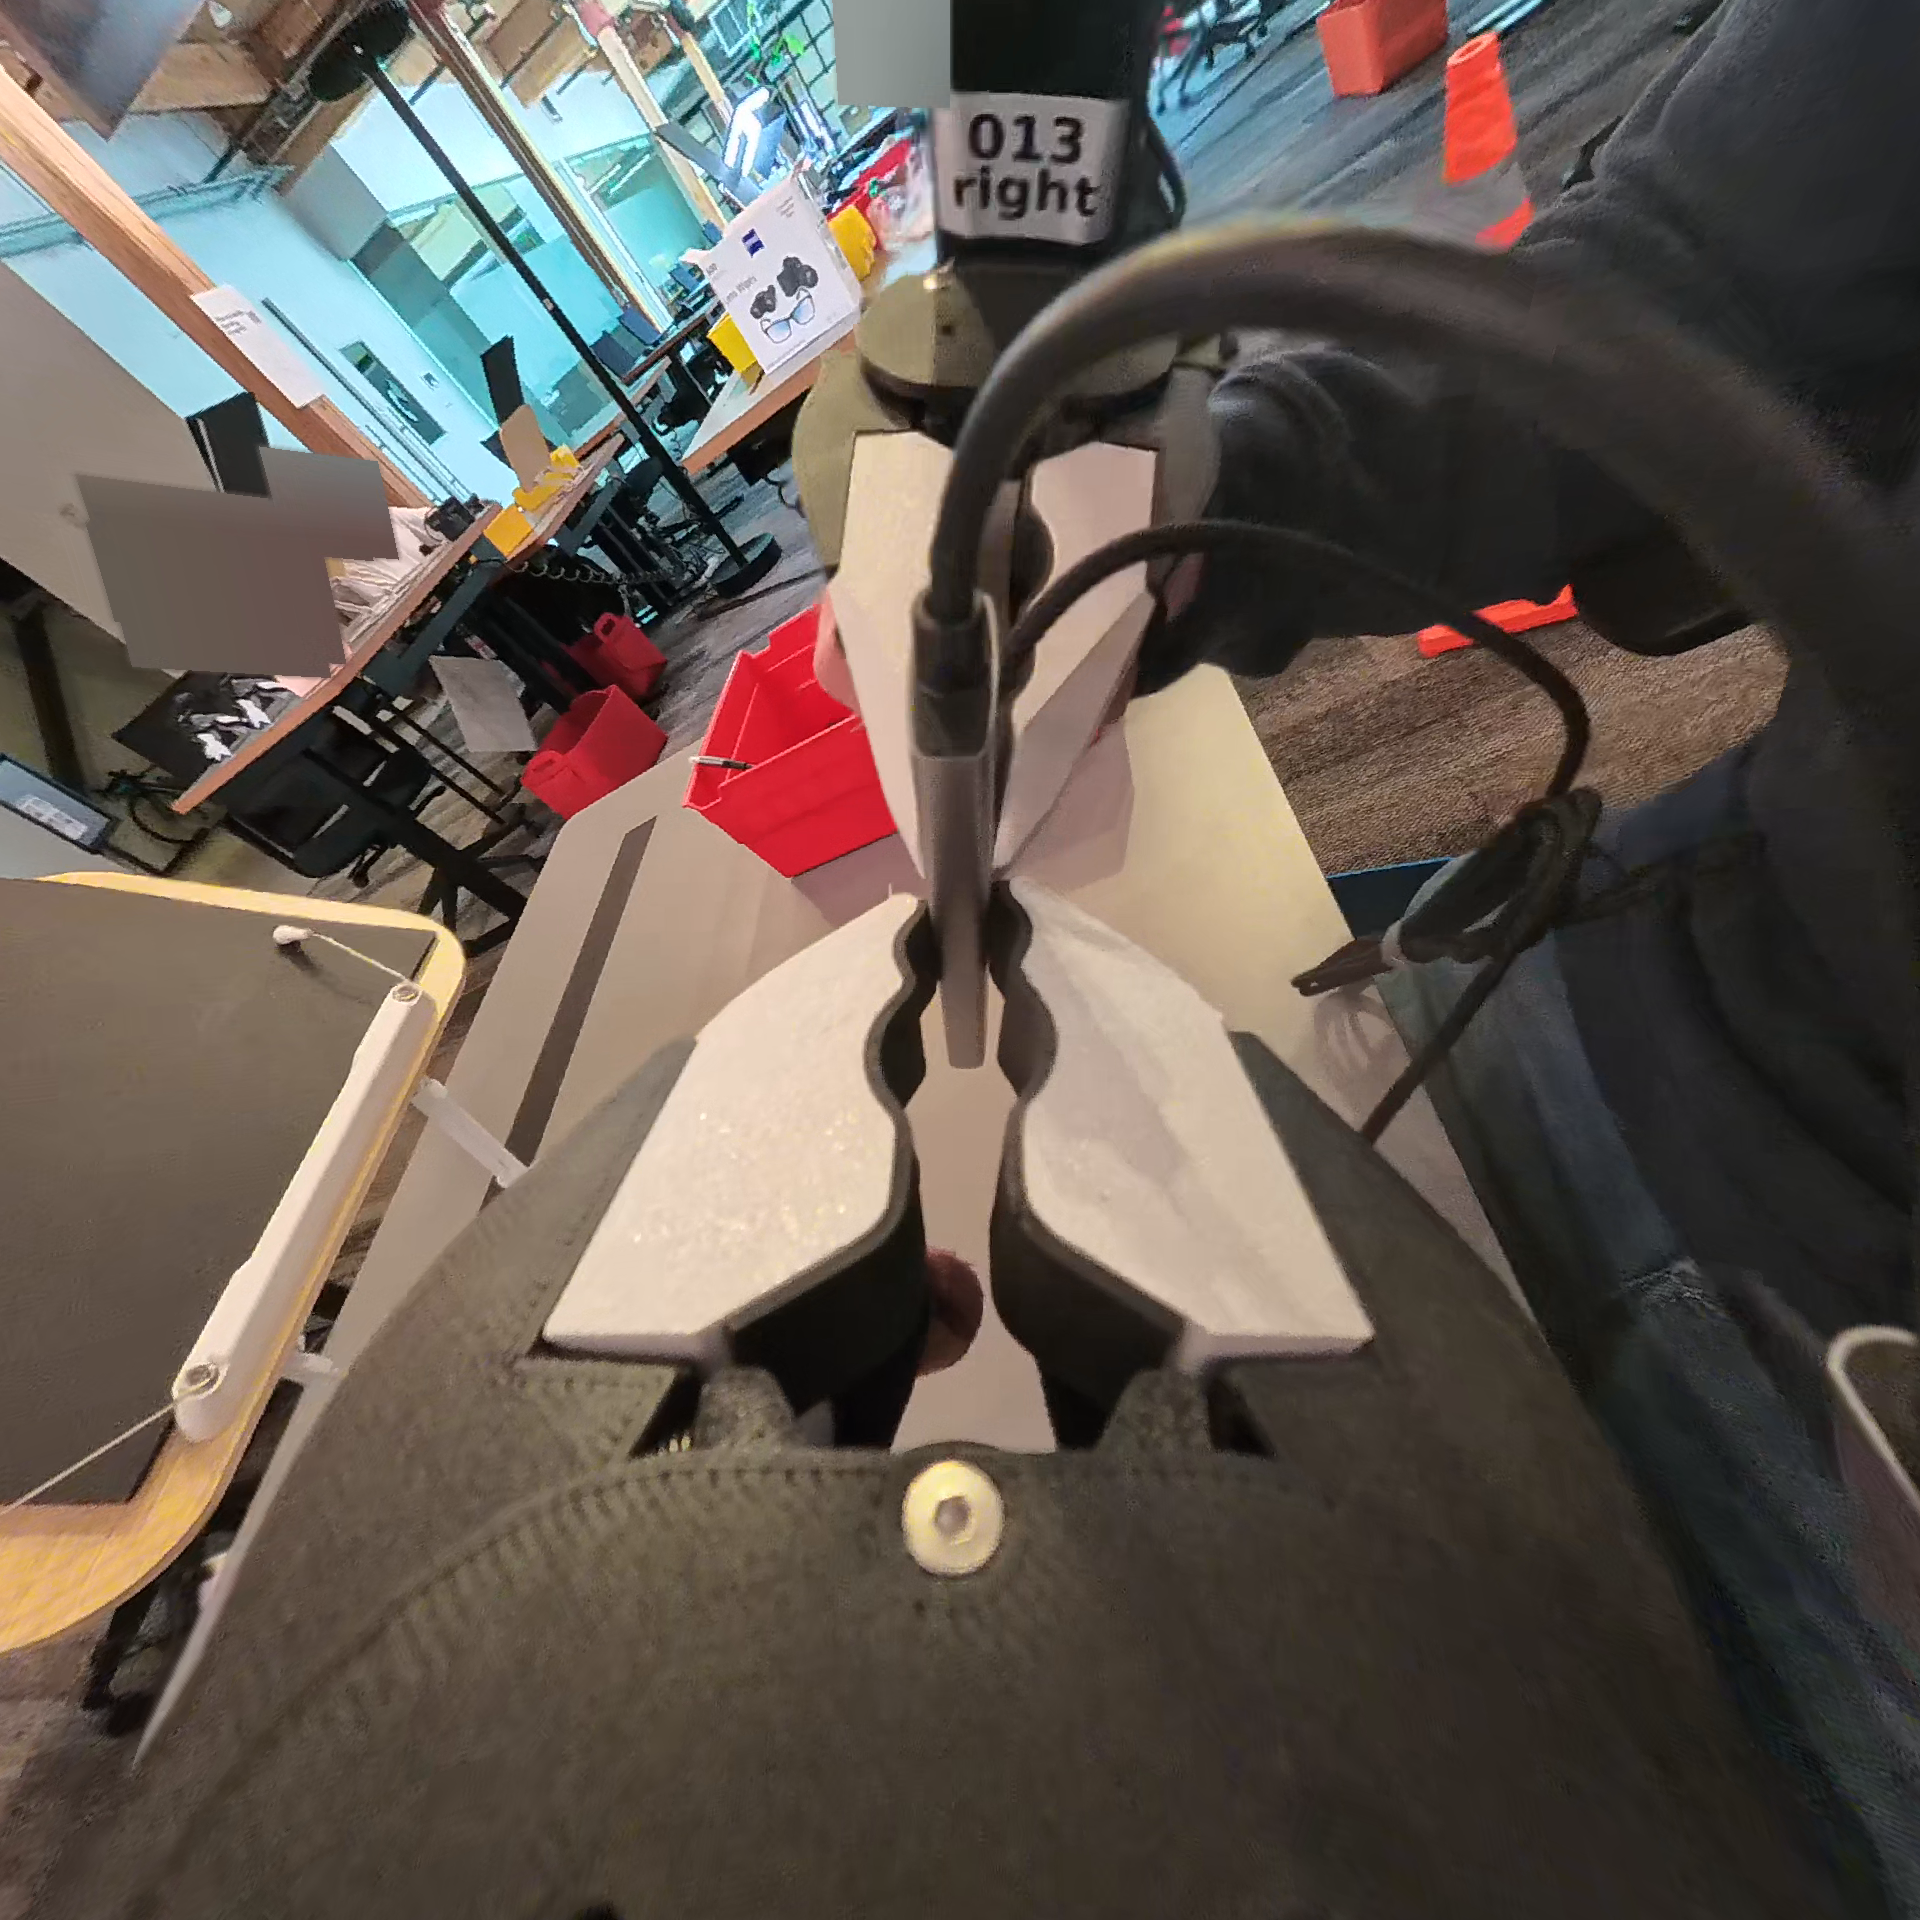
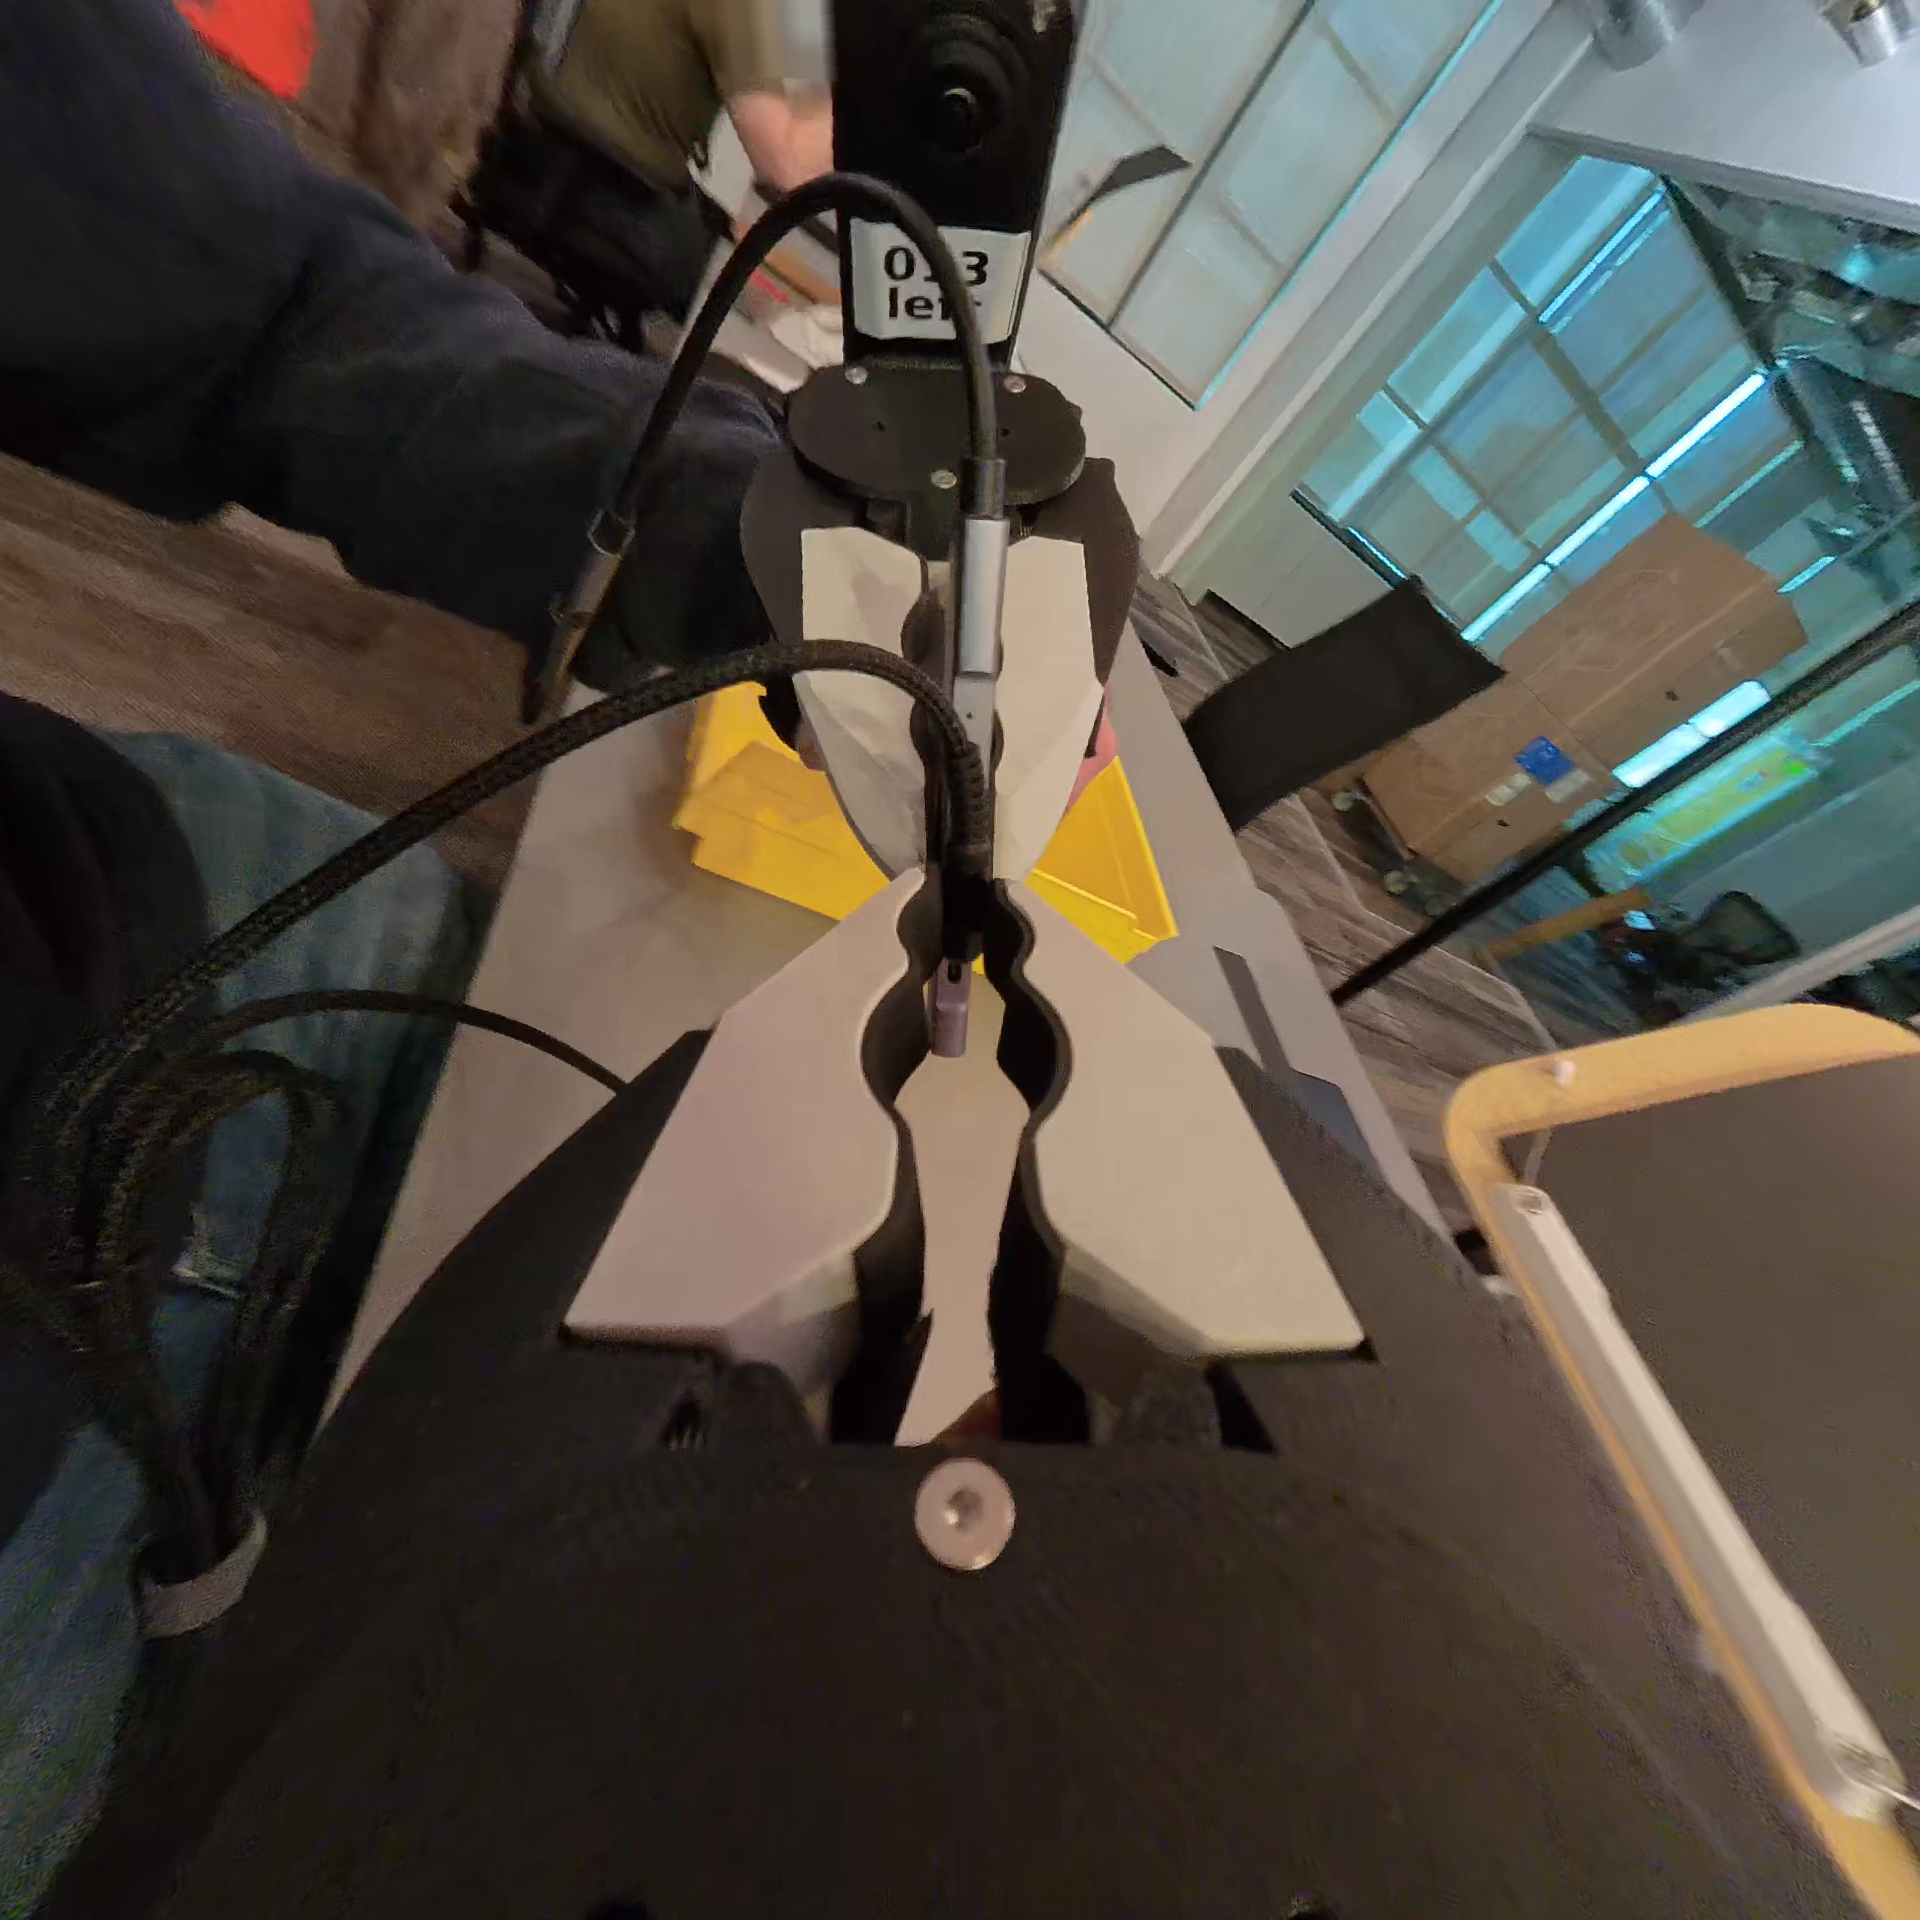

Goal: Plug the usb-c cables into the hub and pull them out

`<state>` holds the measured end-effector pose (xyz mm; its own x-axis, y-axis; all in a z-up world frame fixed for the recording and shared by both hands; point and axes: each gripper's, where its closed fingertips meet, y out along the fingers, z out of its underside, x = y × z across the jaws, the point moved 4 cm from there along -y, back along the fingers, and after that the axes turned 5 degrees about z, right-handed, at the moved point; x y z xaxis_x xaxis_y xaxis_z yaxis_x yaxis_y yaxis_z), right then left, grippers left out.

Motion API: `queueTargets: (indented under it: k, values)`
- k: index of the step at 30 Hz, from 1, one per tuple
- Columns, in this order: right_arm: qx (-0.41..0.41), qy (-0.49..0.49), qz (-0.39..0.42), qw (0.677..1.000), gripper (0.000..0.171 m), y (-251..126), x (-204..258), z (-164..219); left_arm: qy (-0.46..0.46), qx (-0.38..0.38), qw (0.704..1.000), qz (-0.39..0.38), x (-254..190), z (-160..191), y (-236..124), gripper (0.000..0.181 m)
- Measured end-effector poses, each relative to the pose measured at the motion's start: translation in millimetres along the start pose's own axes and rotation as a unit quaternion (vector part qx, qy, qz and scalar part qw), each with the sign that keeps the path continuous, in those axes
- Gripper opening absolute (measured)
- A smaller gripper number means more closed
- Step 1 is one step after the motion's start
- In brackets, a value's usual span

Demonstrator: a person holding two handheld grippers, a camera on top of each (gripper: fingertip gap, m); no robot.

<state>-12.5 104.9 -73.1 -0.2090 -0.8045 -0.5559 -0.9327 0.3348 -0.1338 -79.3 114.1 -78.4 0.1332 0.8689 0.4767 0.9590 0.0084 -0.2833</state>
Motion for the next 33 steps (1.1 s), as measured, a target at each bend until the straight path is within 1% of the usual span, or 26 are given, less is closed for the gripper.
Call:
queueTargets:
  k: [3, 6, 10, 18, 21, 26, 27, 28, 29, 30, 31, 33]
  values:
    - [0.023, -0.03, 0.014, 0.999, 0.004, 2.8, 2.2, -1.7, -0.018, -0.02, 1.0, 0.006, -0.4, 4.6, -2.4, 0.01]
    - [-0.008, 0.022, -0.02, 1.0, 0.004, -0.7, 2.9, -5.2, -0.02, -0.037, 0.999, 0.023, -3.5, 0.5, -2.6, 0.009]
    - [-0.028, 0.073, -0.058, 0.995, 0.004, -3.0, 2.5, 0.4, -0.013, -0.025, 0.999, 0.028, -5.4, 1.3, 0.1, 0.009]
    - [-0.041, 0.094, -0.078, 0.992, 0.004, -6.4, 3.9, 5.8, -0.029, -0.031, 0.998, 0.043, -8.3, 3.3, 1.7, 0.009]
    - [-0.058, 0.12, -0.089, 0.987, 0.004, -7.8, 2.7, 8.1, -0.034, -0.033, 0.998, 0.046, -7.8, 2.1, 0.4, 0.009]
    - [-0.072, 0.133, -0.064, 0.987, 0.005, -14.3, -5.5, 8.8, -0.048, -0.047, 0.997, 0.035, -1.8, 2.6, -6.1, 0.008]
    - [-0.098, 0.151, -0.045, 0.983, 0.004, -28.4, -16.6, 7.4, -0.059, -0.057, 0.996, 0.018, 5.0, 3.5, -16.0, 0.0]
    - [-0.128, 0.177, -0.014, 0.976, 0.003, -51.8, -34.6, 8.4, -0.08, -0.072, 0.994, -0.018, 21.3, 8.7, -38.9, 0.0]
    - [-0.142, 0.194, 0.011, 0.971, 0.003, -72.4, -46.8, 12.8, -0.104, -0.101, 0.988, -0.046, 35.4, 9.3, -65.6, 0.0]
    - [-0.138, 0.198, 0.023, 0.97, 0.002, -79.5, -48.6, 17.0, -0.104, -0.115, 0.987, -0.053, 39.2, 2.1, -77.8, 0.0]
    - [-0.124, 0.192, 0.021, 0.973, 0.003, -73.9, -43.5, 19.7, -0.086, -0.094, 0.99, -0.052, 37.2, -2.1, -72.0, 0.0]
    - [-0.087, 0.171, 0.002, 0.981, 0.003, -53.3, -33.1, 23.7, -0.063, -0.038, 0.997, -0.03, 26.9, 5.7, -44.7, 0.0]
